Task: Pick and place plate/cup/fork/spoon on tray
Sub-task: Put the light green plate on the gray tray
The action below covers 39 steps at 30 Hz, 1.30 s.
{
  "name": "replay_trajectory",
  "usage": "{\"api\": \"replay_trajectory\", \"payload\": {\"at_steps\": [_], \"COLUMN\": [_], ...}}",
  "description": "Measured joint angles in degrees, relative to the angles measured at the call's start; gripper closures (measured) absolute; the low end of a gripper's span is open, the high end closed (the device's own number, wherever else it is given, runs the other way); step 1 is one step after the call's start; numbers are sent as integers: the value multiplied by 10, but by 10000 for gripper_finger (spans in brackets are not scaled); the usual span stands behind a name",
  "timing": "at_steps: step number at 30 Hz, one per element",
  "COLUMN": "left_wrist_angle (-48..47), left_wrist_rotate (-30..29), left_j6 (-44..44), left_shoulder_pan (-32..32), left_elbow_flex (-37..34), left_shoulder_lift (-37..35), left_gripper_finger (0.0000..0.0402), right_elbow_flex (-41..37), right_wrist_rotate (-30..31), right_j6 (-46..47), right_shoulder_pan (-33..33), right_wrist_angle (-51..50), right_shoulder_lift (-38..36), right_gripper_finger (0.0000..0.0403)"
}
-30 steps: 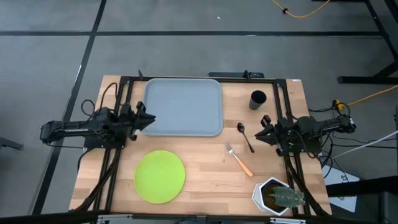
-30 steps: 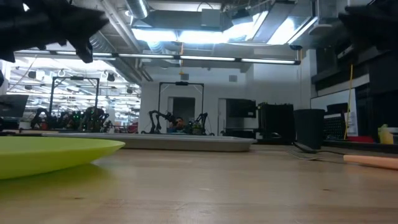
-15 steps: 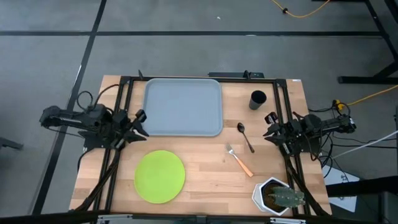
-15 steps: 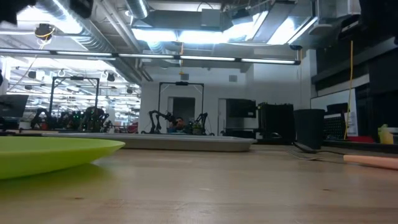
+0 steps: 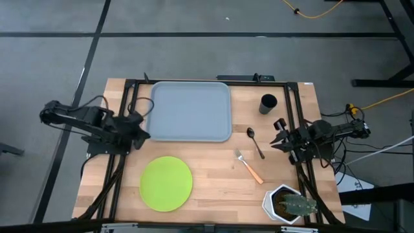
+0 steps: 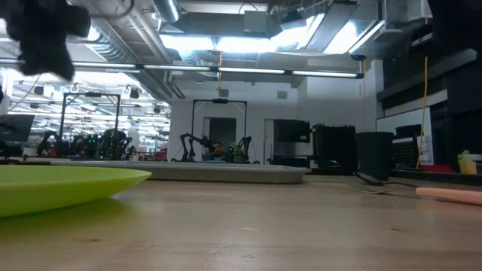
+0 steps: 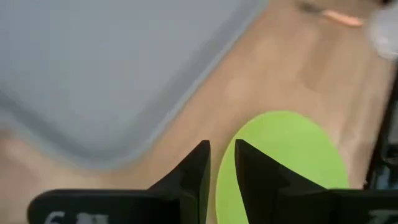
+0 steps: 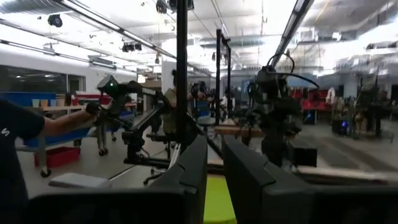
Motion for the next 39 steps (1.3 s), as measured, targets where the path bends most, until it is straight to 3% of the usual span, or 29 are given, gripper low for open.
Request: {"api": "replay_trajectory", "payload": {"at_steps": [6, 16, 21, 30, 39], "left_wrist_angle": [76, 295, 305, 311, 399], "left_wrist_rotate": [28, 103, 96, 91, 95], "left_j6": [-27, -29, -27, -27, -22], "left_shoulder_pan": [-13, -40, -48, -70, -91], "left_elbow_flex": [-82, -229, -240, -240, -240], "left_shoulder_lift": [4, 4, 7, 76, 143], "left_gripper_finger": [335, 335, 335, 335, 335], "right_elbow_flex": [0, 0, 0, 0, 0], "right_wrist_rotate": [0, 0, 0, 0, 0], "right_j6": [30, 33, 32, 32, 32], "right_shoulder_pan": [0, 0, 0, 0, 0], "right_wrist_angle": [-13, -34, -34, -35, -36], "right_shoulder_lift": [0, 0, 0, 0, 0], "right_gripper_finger": [346, 346, 346, 346, 346]}}
